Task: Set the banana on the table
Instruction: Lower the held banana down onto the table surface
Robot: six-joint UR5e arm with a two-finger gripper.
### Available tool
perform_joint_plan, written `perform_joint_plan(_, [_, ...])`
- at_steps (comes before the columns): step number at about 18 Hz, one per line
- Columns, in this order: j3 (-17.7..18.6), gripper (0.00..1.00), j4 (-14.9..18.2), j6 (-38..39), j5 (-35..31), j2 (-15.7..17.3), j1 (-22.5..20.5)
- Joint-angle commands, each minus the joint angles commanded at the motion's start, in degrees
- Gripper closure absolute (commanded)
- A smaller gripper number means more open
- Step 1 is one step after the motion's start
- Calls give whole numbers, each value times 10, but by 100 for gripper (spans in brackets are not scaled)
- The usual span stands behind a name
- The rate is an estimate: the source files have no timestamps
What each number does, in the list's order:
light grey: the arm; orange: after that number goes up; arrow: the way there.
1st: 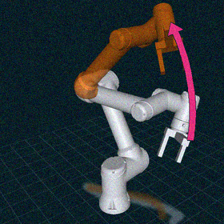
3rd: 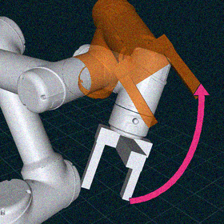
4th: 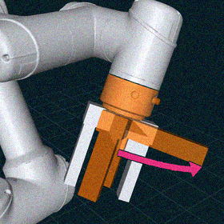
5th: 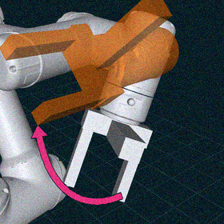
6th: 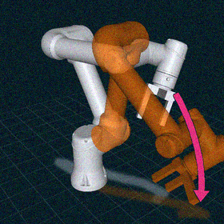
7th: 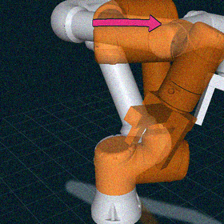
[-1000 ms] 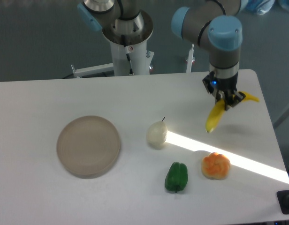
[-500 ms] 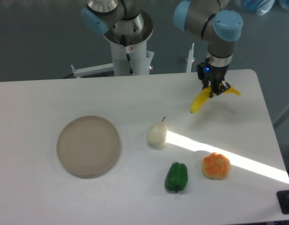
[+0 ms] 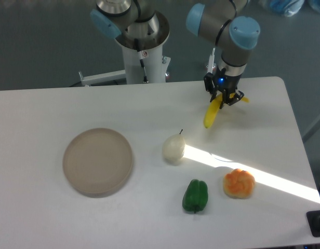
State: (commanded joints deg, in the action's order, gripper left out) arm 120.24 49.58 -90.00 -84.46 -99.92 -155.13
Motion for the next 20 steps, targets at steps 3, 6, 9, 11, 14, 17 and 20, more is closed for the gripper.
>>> perform_joint_plan(3, [-5,74,-10,2,-1,-15,4])
perform_joint_plan(6, [-18,74,-15,2,-2,-33,4])
perform_joint_plan(9, [-33,74,-13,10,-4,-45,4])
perform_joint_plan(11, [-40,74,-15,32,-9,-52,5])
perform_joint_plan(14, [-51,74,-15,36,-37,-65,16])
perform_joint_plan(17, [-76,74,-18,35,-83,-88,46])
perform_joint_plan(20, [-81,74,-27,39,-95,-99,59])
